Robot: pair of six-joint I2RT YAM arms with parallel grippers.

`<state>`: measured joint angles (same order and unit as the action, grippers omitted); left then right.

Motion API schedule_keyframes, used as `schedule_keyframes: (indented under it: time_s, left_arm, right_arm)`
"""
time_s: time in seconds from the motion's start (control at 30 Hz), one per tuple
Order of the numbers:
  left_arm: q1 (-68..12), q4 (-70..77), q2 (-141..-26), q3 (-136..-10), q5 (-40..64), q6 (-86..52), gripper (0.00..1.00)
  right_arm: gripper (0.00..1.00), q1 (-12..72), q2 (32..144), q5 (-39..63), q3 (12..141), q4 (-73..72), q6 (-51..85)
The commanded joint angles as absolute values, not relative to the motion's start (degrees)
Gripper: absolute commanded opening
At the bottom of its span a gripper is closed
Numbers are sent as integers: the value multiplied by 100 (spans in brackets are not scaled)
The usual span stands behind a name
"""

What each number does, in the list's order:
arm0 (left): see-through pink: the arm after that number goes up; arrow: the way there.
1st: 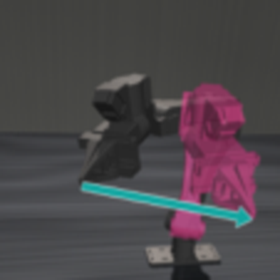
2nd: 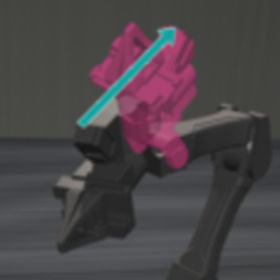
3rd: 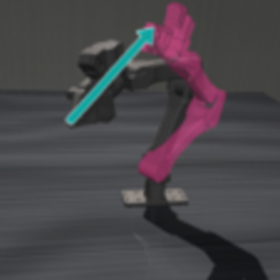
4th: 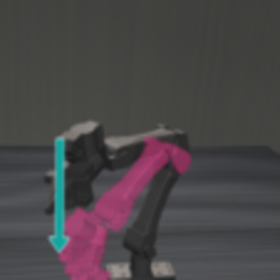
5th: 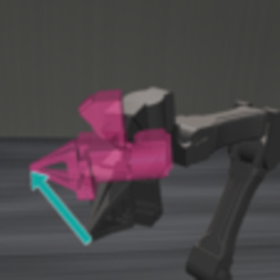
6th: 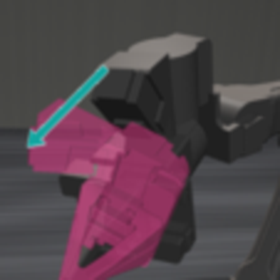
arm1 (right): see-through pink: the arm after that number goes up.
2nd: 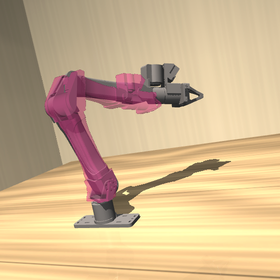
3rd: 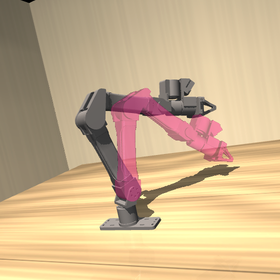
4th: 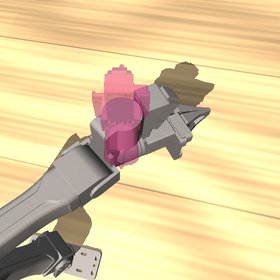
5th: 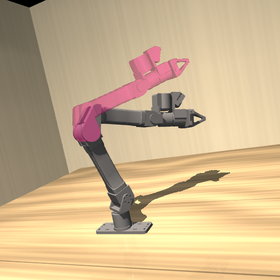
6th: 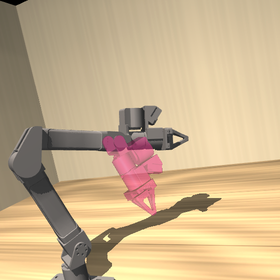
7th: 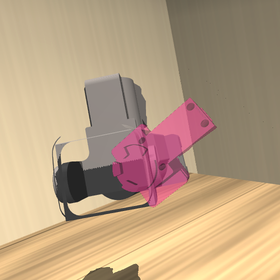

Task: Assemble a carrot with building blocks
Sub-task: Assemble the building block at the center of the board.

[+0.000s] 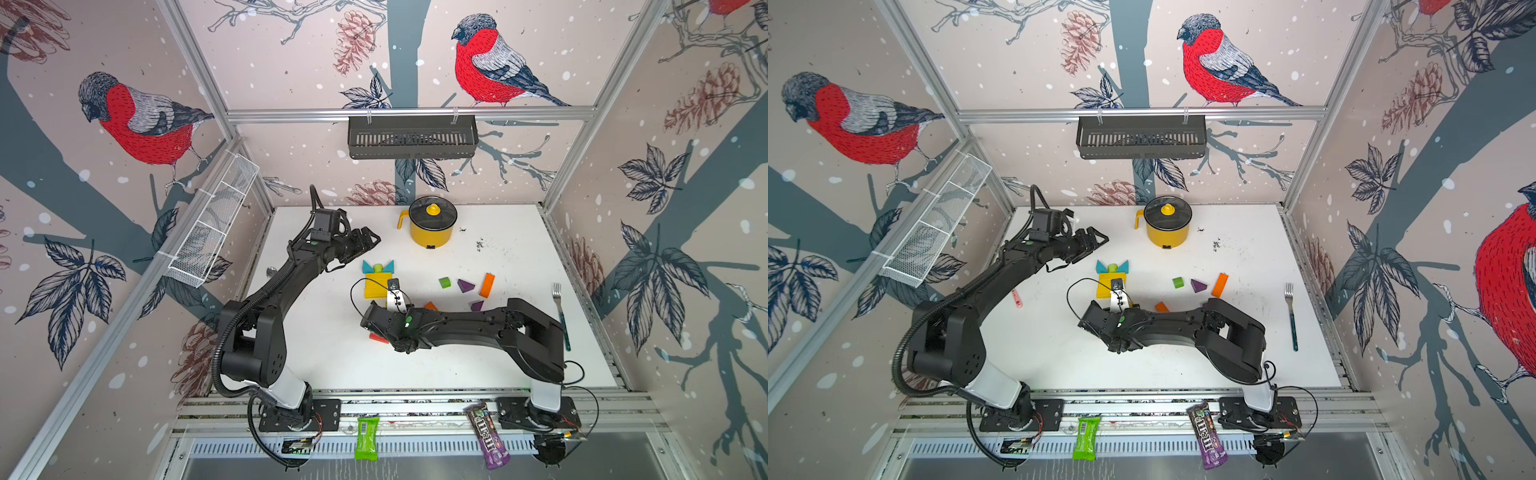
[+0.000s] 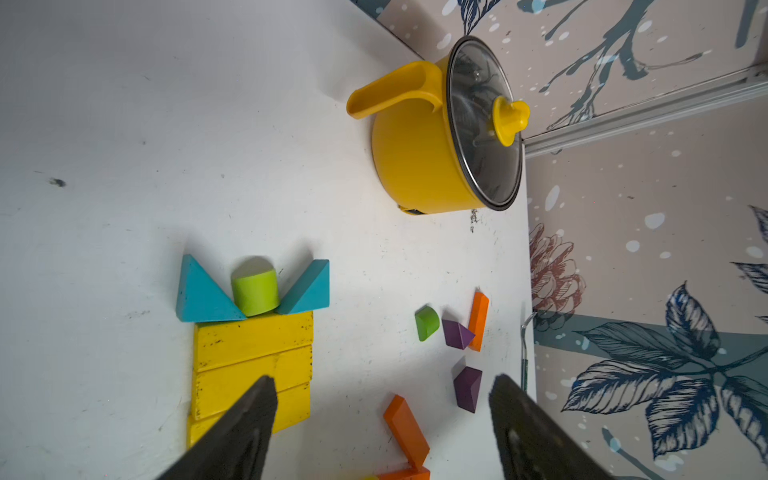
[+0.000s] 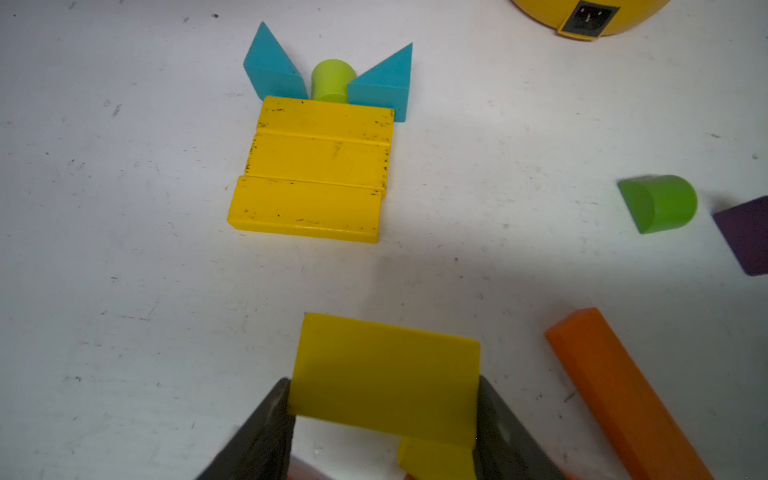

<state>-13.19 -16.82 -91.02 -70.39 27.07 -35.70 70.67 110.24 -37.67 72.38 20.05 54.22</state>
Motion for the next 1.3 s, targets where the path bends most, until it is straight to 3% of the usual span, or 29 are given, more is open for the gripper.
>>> schedule_keyframes:
  time_s: [0.0,0.1,0.27,0.63,0.87,1.27]
  left_arm:
    - [-1428,-2433,-9085,-7263,2064,-3138,81]
    - [-1427,-2683,-8663,-7061,2106,-3056,80]
    - [-1247,-2515,-7225,-5506,1877,-3052,81]
    - [-1089,-2040,-4385,-3366,1457,-3063,83]
    - [-1514,-2252,-3686,-3335,728,-3040,83]
    - [-1521,-2209,-3404,-3321,821,-3056,83]
  right_arm:
    - [58,6999,10900,-3828,7110,1796,5449]
    - [58,6922,10915,-3730,7090,1712,5310]
    - [58,6882,10982,-3571,7160,1433,5127]
    - [58,6752,11973,-3241,8099,1493,4963]
    - [58,6798,12491,-3303,8663,1888,5137]
    - [59,6731,12871,-3185,8894,2008,5326]
